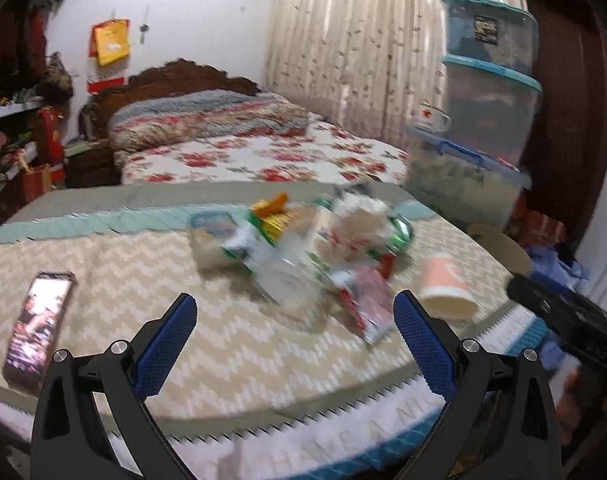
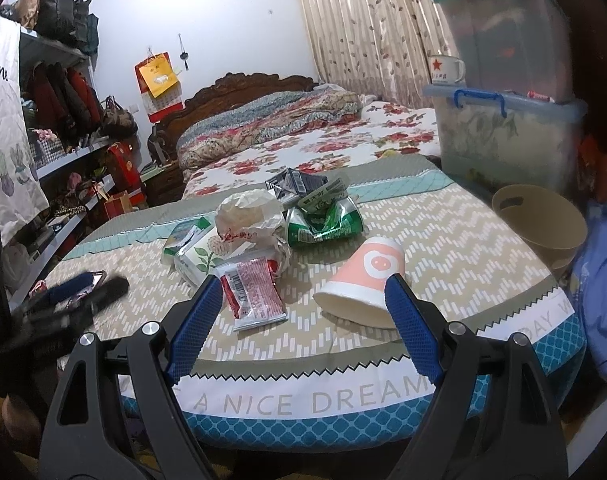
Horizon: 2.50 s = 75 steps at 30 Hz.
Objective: Collect trash
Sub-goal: 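Move both grippers toward the pile of trash on the bed, then grasp the pink paper cup with the right gripper while the left grasps the red wrapper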
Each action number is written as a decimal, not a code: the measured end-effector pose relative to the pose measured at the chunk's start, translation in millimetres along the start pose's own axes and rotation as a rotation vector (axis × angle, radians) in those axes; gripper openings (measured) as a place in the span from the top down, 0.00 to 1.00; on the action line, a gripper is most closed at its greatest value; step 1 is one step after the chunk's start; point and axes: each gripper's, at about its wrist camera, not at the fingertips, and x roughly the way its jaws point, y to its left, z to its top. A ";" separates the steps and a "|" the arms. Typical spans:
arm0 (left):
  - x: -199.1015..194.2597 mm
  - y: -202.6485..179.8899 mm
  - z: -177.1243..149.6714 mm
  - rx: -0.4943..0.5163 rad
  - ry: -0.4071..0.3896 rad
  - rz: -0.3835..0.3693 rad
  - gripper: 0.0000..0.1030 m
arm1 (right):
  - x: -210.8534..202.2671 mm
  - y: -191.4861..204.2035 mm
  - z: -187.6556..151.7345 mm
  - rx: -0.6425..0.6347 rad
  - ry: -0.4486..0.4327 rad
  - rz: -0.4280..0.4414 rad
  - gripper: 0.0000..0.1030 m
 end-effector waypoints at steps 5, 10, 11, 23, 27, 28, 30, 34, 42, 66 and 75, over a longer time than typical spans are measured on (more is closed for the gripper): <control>-0.3 29.3 18.5 -0.074 -0.046 0.044 0.09 | 6.7 -1.7 -4.9 -0.002 0.027 0.000 0.21; 11.0 32.4 22.3 -0.078 -0.013 0.031 0.09 | 14.1 -7.6 -11.8 0.000 0.059 -0.005 0.26; 13.5 30.8 22.1 -0.074 -0.005 0.026 0.09 | 16.4 -9.8 -13.0 0.004 0.066 -0.007 0.27; 93.2 -41.5 -2.1 0.015 0.250 -0.178 0.35 | 45.4 -54.2 -21.7 0.091 0.132 -0.071 0.27; 111.2 -52.8 -8.4 0.036 0.288 -0.157 0.35 | 56.5 -65.8 -23.4 0.099 0.154 -0.071 0.27; 113.5 -53.0 -9.4 0.038 0.293 -0.150 0.34 | 60.3 -70.5 -22.6 0.112 0.163 -0.057 0.27; 120.5 -52.0 -10.7 0.031 0.310 -0.137 0.33 | 65.3 -76.6 -20.6 0.143 0.176 -0.028 0.27; 126.3 -47.4 -10.8 0.015 0.329 -0.132 0.31 | 80.7 -90.0 -17.0 0.227 0.214 0.067 0.26; 128.7 -45.5 -22.3 -0.029 0.398 -0.193 0.32 | 107.1 -106.6 -15.1 0.360 0.274 0.156 0.26; 140.1 -45.8 -19.3 -0.104 0.425 -0.292 0.95 | 133.1 -94.4 -9.7 0.354 0.331 0.257 0.55; 119.7 -57.2 -12.9 -0.048 0.377 -0.315 0.96 | 112.5 -111.6 -4.8 0.393 0.273 0.250 0.57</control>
